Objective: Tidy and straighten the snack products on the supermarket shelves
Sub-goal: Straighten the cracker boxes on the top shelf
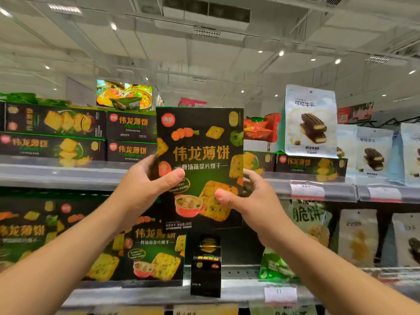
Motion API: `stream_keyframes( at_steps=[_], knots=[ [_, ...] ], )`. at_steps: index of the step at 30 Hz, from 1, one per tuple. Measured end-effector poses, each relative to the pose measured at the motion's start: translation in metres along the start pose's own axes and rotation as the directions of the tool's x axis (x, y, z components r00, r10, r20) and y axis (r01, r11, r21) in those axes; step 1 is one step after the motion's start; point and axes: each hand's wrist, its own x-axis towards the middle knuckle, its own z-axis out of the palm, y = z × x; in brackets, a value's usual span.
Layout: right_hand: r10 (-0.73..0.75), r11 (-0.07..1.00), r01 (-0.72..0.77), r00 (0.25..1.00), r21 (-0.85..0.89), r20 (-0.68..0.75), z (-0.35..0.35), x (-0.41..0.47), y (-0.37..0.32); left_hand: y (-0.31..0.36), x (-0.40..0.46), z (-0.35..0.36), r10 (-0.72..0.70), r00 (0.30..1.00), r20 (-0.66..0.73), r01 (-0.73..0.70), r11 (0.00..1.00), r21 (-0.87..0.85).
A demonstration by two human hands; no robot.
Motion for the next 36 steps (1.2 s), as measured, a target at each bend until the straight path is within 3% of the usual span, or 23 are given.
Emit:
stream_keyframes(
  at_steps=[7,11,17,20,24,29,32,36],
  knots=[
    [0.036,0.999,-0.034,0.997,-0.031,0.067,0.030,-0.018,0.024,-0.023,-0.017,-0.029,-0.048,0.999,0.016,0.049,0.998,-0.049],
    [0.057,0.964,-0.001,0.977,-0.266,0.204,0.023,-0.036,0.035,-0.027,-0.016,-0.039,-0.016,0.999,-0.043,0.012,0.994,-0.109],
    [0.196,0.720,0.152,0.892,-0.677,0.408,-0.025,-0.076,0.088,-0.044,-0.022,-0.048,-0.009,0.996,-0.089,-0.004,0.990,-0.143],
    [0.296,0.624,0.166,0.854,-0.764,0.428,-0.025,-0.075,0.113,-0.050,-0.024,-0.049,-0.026,0.994,-0.110,0.009,0.988,-0.153],
    [0.233,0.545,0.260,0.866,-0.797,0.442,-0.014,-0.070,0.142,-0.051,-0.025,-0.050,-0.033,0.996,-0.084,0.022,0.992,-0.122],
    [0.041,0.470,0.346,0.911,-0.812,0.411,-0.004,-0.066,0.157,-0.053,-0.024,-0.051,-0.038,0.995,-0.093,0.026,0.992,-0.127],
    [0.010,0.501,0.353,0.911,-0.790,0.413,-0.007,-0.069,0.159,-0.055,-0.027,-0.053,-0.029,0.996,-0.084,0.018,0.992,-0.122],
    [-0.048,0.726,0.248,0.949,-0.642,0.312,-0.015,-0.066,0.141,-0.059,-0.030,-0.056,-0.010,0.995,-0.102,0.000,0.994,-0.106]
  ],
)
